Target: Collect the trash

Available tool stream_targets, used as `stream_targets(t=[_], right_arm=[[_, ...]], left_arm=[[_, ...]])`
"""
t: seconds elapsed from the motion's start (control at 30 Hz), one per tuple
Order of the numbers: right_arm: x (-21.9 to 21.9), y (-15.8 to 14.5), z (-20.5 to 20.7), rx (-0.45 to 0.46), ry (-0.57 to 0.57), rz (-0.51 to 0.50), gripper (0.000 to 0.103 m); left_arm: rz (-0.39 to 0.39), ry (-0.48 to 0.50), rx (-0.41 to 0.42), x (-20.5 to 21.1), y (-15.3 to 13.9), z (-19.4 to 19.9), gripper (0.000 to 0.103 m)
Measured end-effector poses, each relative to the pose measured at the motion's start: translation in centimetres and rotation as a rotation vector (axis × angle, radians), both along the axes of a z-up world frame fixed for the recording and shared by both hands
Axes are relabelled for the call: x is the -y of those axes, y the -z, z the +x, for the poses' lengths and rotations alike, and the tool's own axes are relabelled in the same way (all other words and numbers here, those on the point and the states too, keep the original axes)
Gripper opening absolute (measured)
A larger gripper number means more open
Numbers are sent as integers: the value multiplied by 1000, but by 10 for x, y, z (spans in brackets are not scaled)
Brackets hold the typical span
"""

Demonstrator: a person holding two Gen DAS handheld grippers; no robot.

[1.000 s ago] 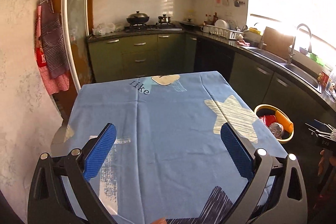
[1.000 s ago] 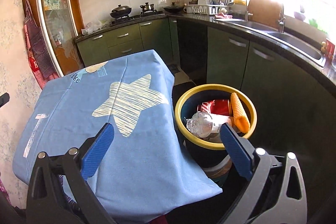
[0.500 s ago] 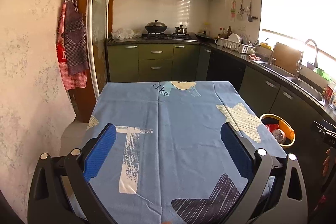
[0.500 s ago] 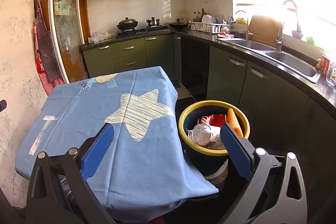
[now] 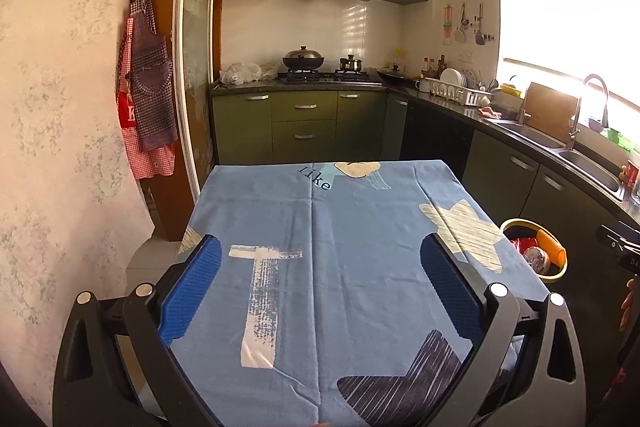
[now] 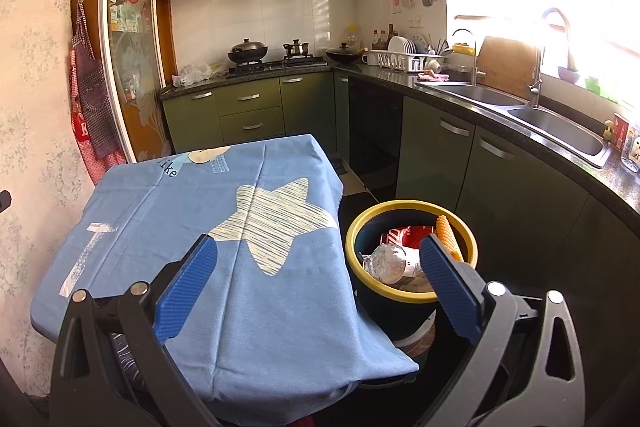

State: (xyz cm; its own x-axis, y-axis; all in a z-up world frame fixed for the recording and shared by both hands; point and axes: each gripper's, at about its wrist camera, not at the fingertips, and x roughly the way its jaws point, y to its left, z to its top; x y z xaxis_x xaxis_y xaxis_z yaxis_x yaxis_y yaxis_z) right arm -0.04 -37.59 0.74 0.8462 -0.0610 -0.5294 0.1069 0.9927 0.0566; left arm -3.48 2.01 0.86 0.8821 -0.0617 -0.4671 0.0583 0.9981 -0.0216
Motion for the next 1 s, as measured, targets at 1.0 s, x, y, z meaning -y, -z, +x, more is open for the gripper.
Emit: stream_targets(t=[1.0], right_arm=[[3,1,-1,0,5,8,96]], left_arm=[[13,12,-15,11,0,5,98]])
